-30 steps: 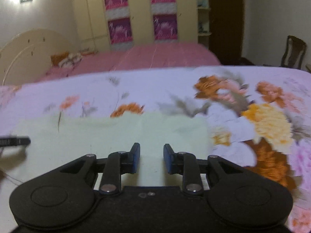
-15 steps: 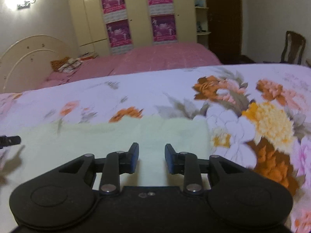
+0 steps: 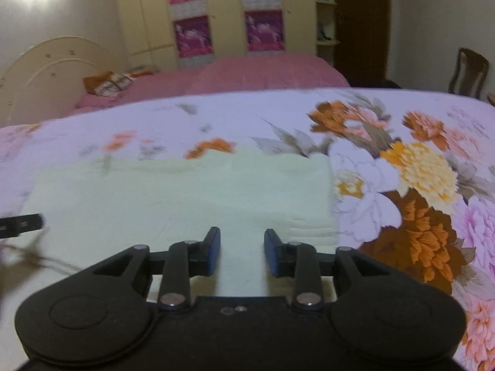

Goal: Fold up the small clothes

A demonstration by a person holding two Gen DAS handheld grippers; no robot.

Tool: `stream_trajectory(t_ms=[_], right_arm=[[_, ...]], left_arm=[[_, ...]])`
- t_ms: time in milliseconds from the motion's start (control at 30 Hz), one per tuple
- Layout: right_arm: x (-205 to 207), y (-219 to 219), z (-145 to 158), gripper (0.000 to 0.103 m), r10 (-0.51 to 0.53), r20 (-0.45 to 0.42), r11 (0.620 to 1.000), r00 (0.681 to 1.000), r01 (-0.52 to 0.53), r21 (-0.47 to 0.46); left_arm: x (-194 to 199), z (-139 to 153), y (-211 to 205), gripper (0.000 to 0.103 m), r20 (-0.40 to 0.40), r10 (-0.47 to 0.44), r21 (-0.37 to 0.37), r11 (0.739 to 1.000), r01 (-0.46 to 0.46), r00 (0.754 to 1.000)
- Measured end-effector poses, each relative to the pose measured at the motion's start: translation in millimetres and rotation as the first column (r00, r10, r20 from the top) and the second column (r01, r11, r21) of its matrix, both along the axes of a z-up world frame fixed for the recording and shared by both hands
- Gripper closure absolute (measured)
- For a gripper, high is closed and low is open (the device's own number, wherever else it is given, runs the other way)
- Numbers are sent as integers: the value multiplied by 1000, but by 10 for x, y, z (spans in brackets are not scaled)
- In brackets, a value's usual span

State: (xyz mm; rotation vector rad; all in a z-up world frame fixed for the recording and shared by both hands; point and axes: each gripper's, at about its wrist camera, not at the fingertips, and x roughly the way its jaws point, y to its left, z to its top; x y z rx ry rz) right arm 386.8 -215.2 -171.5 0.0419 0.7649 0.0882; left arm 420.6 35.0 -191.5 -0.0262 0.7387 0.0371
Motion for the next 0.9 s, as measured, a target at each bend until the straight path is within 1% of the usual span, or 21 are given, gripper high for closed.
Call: stream_trajectory(t_ms=[67,167,200,333,433,600,700,800,900], right_arm=[[-24,68,-13,71,18,-13,1000,1000,-18,15],[-24,116,-115,70,9,-47,1000,999,-10,-28],[-29,88,-156,70,2,-50,999,999,-3,-36],[-62,29,-133,70,-19,-55,998,998,16,-54],[-141,8,-53,69,-39,-62,999,997,38,-9],[-356,150,52,69,20,-55,999,998,-18,28],[-460,265,81,68,55,-56,997,997,-52,49],[-572,416,47,67,104,-65,994,992,-102,44],[-591,529,-44,66,132,-84,991,988,-131,25]], left_arm=[[-8,-18,-77,3,-12,-13,2,1000,13,1000],[-2,-117,-94,3,-46,-11,14,1000,11,999],[-8,-143,-70,3,-42,-9,10,1000,9,999],[-71,-118,-106,3,-48,2,26,1000,-1,999],[-117,-64,-103,3,-54,10,21,1000,-9,999],[-314,30,-174,3,-60,-20,9,1000,21,998],[-509,72,-246,3,-58,-40,-6,999,40,997],[-647,16,-358,3,-74,-68,3,998,68,995],[-663,-99,-422,3,-103,-69,34,997,73,992]])
